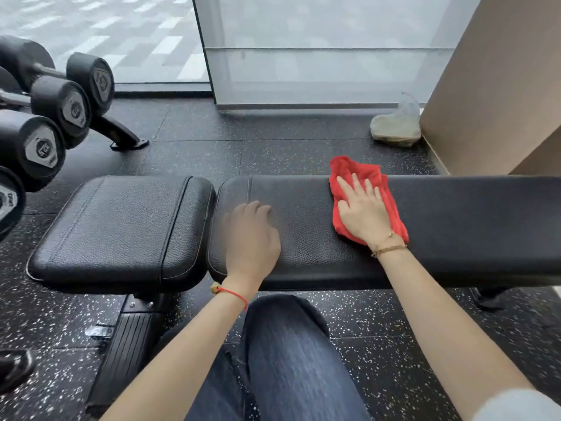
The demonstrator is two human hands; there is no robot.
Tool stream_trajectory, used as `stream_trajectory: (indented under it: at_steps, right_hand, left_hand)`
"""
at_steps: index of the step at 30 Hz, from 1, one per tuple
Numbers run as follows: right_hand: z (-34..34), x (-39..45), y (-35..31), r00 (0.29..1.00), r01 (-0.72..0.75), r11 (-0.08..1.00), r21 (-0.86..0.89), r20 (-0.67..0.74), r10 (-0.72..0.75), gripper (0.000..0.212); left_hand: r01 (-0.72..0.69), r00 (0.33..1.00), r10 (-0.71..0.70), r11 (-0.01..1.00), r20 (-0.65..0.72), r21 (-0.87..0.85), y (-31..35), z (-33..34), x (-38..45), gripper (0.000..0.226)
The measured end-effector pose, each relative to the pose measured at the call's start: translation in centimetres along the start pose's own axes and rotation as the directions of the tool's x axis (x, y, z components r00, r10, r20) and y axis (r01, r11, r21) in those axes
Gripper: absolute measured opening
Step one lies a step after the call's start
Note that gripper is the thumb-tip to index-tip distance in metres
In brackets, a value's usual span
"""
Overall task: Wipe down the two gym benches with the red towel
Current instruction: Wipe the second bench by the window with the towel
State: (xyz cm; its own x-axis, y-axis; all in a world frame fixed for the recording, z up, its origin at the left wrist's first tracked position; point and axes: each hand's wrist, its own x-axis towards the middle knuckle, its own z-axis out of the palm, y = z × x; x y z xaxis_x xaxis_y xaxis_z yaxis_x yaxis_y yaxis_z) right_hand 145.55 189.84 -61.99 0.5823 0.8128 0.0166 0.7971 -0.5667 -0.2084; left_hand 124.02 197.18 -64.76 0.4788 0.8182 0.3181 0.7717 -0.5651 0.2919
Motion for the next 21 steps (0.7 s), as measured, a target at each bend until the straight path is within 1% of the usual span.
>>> stream_trajectory:
  at_steps: [2, 5, 8, 11, 14, 17, 19, 21]
  right_hand:
    - [0.6, -1.1, -1.3, 0.995, 0.101, 0.995, 0.008, 0.002, -0.101, 0.058]
    - [1.2, -4.3, -1.8, 0.969, 0.247, 0.969, 0.029, -0.01, -0.247, 0.059]
    - [1.1, -6.4, -0.1, 0.955, 0.296, 0.953, 0.07, -0.009, -0.296, 0.058]
    - [0.7, -6.8, 3.0, 0.974, 0.228, 0.97, 0.082, -0.018, -0.227, 0.057]
    - [-0.1, -4.9, 5.9, 0.998, 0.05, 0.997, 0.05, -0.034, -0.049, 0.056]
    - [-0.8, -2.0, 6.2, 0.991, -0.124, 0.992, 0.014, -0.042, 0.125, 0.057]
    - [-0.7, -0.9, 5.1, 0.987, -0.156, 0.988, -0.002, -0.044, 0.156, 0.057]
    - [-0.4, -1.0, 3.5, 0.993, -0.116, 0.993, 0.001, -0.031, 0.116, 0.057]
  left_hand:
    - [-0.001, 1.0, 0.001, 1.0, 0.002, -0.006, 0.0, 0.0, 0.0, 0.044]
    - [-0.004, 1.0, 0.004, 1.0, -0.008, -0.01, -0.1, 0.1, 0.0, 0.043]
    - [-0.016, 1.0, 0.015, 1.0, -0.025, -0.023, -0.3, 0.0, -0.1, 0.042]
    - [-0.025, 0.999, 0.024, 0.999, -0.029, -0.033, -0.3, 0.0, -0.3, 0.043]
    - [-0.023, 0.999, 0.022, 0.999, -0.026, -0.024, -0.2, 0.1, -0.4, 0.045]
    - [-0.012, 1.0, 0.012, 1.0, -0.005, 0.009, 0.1, 0.2, -0.5, 0.048]
    - [-0.012, 1.0, 0.011, 1.0, 0.015, 0.028, 0.2, 0.2, -0.6, 0.05]
    - [-0.016, 0.999, 0.015, 0.999, 0.03, 0.031, 0.1, 0.2, -0.6, 0.051]
